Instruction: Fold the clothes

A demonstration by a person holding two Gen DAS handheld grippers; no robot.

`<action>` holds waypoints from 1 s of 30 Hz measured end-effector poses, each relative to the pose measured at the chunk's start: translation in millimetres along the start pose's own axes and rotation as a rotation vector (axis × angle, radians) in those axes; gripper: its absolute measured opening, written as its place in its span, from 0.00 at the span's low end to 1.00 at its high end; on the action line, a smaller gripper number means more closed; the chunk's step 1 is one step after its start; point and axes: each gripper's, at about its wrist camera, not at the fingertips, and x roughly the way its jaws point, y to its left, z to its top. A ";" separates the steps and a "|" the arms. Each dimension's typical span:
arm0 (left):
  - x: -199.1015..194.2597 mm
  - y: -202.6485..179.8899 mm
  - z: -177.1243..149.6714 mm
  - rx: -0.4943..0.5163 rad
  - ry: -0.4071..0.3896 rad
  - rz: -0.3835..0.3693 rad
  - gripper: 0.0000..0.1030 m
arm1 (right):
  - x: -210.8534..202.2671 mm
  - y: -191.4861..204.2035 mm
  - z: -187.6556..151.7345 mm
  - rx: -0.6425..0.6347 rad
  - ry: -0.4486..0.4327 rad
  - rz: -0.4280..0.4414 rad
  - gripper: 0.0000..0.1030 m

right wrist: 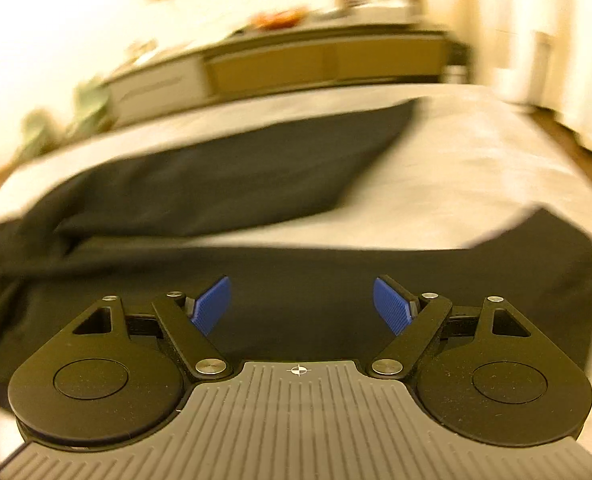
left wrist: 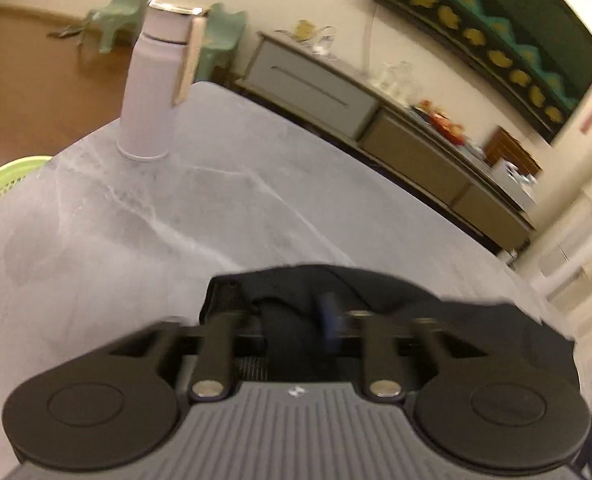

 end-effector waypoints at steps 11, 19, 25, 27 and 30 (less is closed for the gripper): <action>-54.8 -28.5 -75.5 0.192 0.098 -0.104 0.76 | 25.0 -155.3 -3.3 0.173 0.073 -0.255 0.79; -37.6 -43.8 -111.0 0.241 0.186 -0.075 0.76 | 35.6 -131.4 36.7 0.006 -0.033 -0.200 0.04; -28.7 -37.6 -112.8 0.282 0.204 -0.033 0.76 | 1.5 -133.5 52.8 -0.043 -0.154 -0.232 0.10; -32.8 -38.2 -107.5 0.290 0.197 -0.028 0.76 | 21.9 -141.3 41.6 -0.069 -0.015 -0.254 0.27; -43.0 -39.4 -89.8 0.286 0.155 -0.036 0.76 | 21.4 -148.3 35.2 -0.046 -0.022 -0.329 0.50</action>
